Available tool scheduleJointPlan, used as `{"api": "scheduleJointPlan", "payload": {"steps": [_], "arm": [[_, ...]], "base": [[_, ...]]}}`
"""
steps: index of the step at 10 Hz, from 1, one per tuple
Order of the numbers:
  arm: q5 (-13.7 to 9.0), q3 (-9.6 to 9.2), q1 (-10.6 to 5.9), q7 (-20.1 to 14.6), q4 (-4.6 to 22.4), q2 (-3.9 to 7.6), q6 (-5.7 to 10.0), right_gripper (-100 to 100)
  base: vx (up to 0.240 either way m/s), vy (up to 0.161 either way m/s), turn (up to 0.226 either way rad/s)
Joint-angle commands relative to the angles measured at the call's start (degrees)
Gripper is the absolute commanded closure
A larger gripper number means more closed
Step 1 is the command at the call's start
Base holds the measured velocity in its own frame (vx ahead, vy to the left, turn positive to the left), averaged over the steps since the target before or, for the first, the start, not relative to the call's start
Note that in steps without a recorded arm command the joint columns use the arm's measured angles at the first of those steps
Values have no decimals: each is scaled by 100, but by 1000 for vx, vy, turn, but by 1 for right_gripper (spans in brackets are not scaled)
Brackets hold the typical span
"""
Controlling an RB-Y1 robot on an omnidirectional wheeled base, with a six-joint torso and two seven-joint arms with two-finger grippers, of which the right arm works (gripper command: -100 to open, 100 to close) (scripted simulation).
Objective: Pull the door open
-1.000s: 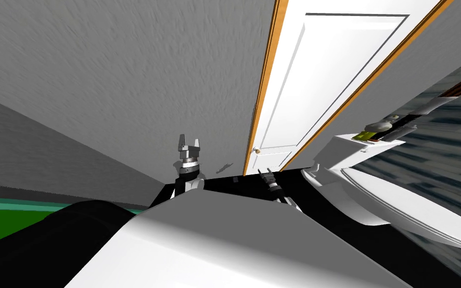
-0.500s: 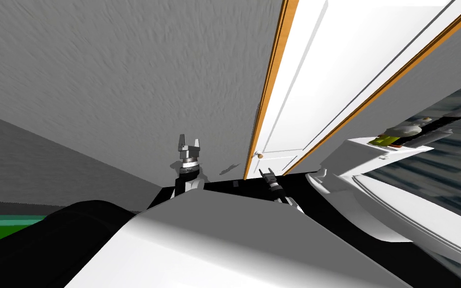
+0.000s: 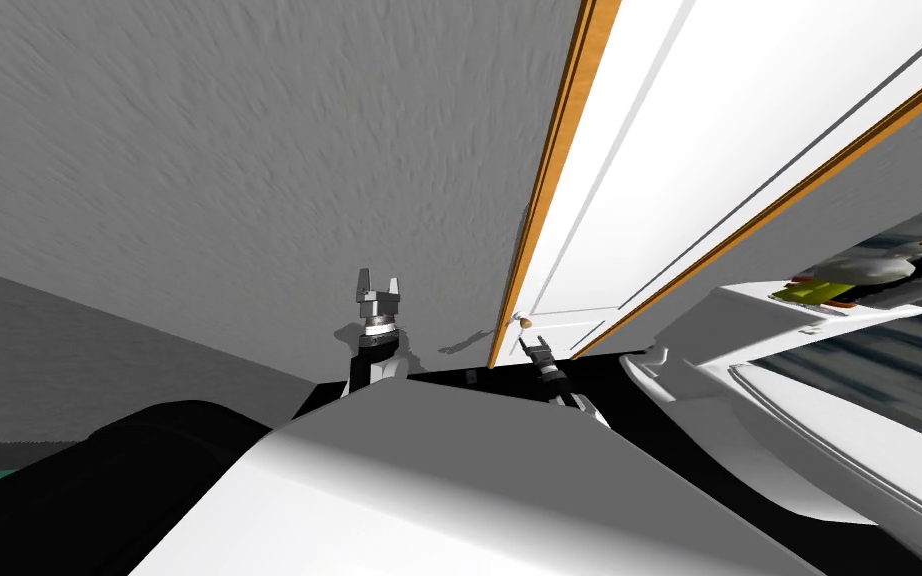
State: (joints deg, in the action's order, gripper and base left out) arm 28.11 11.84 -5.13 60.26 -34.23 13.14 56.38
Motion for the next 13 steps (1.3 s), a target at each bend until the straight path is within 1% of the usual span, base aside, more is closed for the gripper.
{"api": "scheduleJointPlan", "payload": {"steps": [1, 5, 6, 7, 12, 13], "arm": [[0, 18, -8, -2, 17, 4, 7, -100], [-1, 41, -23, -3, 43, 9, 14, -100], [-1, 37, -20, -1, 39, 7, 14, -100], [-1, 37, -20, -1, 39, 7, 14, 100], [-1, 37, -20, -1, 39, 7, 14, 100], [-36, 20, -14, -95, 54, 14, -9, 100]], "base": [[156, 11, 3], [198, -11, 0], [84, -15, 5], [-9, 3, 2], [-15, 0, -1], [-122, -17, 37]]}}
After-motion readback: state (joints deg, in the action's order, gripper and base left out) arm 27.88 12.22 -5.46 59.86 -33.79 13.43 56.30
